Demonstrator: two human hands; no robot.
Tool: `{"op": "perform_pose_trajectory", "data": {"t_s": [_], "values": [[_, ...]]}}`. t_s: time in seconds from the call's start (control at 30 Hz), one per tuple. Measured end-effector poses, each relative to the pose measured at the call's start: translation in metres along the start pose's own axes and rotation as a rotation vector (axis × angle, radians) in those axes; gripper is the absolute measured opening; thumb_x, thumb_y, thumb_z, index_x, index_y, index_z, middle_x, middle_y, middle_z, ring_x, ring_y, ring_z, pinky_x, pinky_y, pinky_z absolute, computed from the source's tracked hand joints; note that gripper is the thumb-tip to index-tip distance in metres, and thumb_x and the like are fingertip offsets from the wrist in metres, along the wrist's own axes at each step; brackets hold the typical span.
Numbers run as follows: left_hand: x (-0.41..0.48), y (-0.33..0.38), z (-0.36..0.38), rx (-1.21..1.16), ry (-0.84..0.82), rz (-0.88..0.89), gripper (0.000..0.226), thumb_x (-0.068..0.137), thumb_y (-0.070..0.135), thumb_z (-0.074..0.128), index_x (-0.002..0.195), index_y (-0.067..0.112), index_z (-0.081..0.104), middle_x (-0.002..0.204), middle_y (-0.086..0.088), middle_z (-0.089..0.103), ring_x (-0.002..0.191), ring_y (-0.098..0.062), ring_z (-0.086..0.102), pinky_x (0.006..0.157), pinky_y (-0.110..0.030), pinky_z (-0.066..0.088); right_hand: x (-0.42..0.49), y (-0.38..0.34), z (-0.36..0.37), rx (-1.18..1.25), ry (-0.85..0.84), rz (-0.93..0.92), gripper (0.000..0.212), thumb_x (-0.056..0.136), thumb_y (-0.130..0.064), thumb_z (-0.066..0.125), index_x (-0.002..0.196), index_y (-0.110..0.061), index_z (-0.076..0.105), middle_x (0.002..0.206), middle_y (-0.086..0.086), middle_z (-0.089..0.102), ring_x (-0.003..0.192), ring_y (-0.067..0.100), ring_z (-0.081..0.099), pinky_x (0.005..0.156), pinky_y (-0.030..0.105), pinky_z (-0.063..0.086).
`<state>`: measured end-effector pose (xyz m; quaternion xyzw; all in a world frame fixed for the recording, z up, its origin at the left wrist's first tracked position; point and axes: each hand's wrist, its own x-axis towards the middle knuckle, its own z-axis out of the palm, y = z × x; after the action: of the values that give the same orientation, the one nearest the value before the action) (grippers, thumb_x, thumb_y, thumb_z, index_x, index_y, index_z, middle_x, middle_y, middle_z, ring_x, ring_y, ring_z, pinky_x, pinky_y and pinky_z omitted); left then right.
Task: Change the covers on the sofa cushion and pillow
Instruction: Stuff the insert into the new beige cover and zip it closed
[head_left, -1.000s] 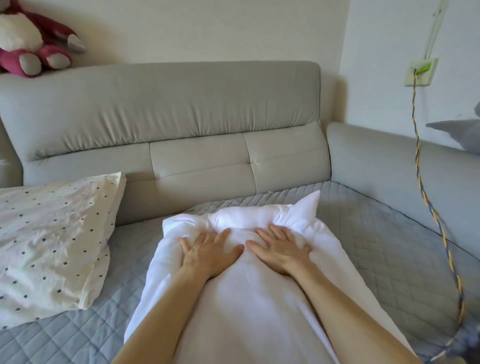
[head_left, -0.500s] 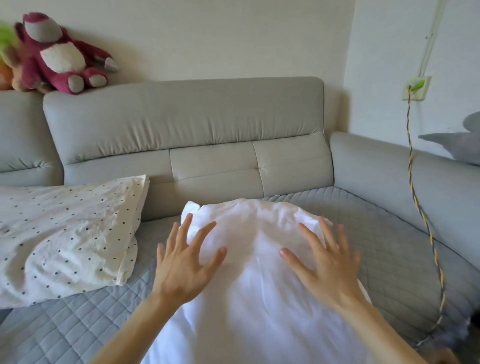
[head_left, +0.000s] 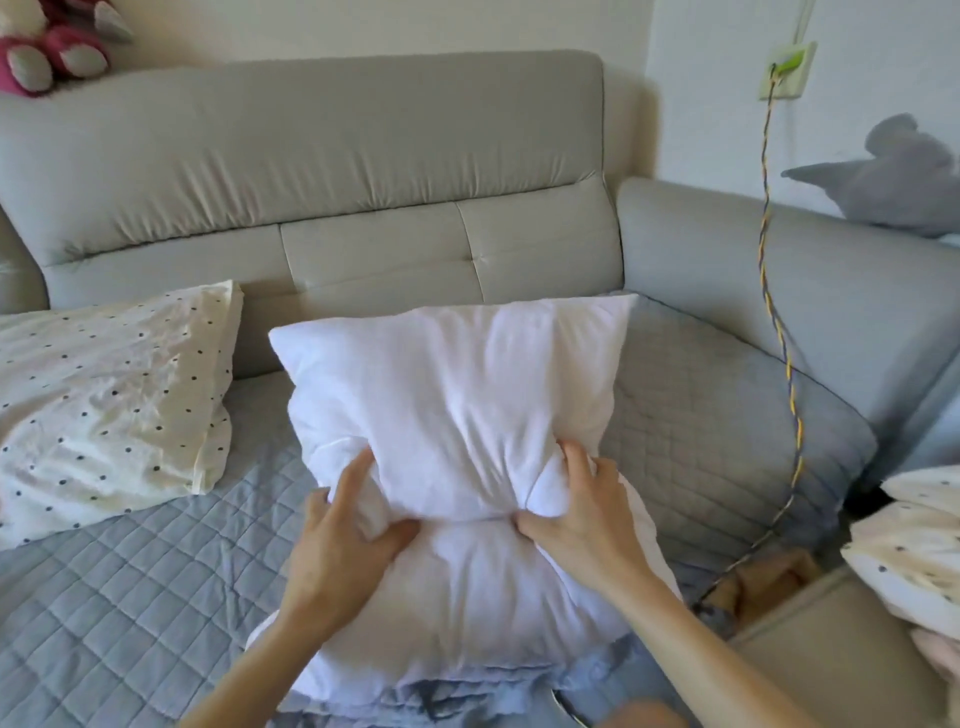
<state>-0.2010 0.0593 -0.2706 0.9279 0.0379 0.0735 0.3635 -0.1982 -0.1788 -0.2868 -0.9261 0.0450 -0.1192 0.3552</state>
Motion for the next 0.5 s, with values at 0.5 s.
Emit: {"op": "perform_pose_trajectory", "data": {"t_s": [0.5], "values": [[0.103, 0.157, 0.089, -0.245, 0.261, 0.454, 0.041, 0.087, 0.007, 0.068, 0.123, 0.023, 0.055, 0.114, -0.002, 0.045, 0.089, -0.019, 0.048, 0.078, -0.032, 0.04, 0.117, 0.046, -0.107, -0.013, 0.539, -0.282, 0.041, 0.066, 0.004, 0.065, 0.102, -0.014, 0.058, 0.102, 0.001, 0.043, 0.091, 0.028, 0.05, 0.072, 0.037, 0.043]]}}
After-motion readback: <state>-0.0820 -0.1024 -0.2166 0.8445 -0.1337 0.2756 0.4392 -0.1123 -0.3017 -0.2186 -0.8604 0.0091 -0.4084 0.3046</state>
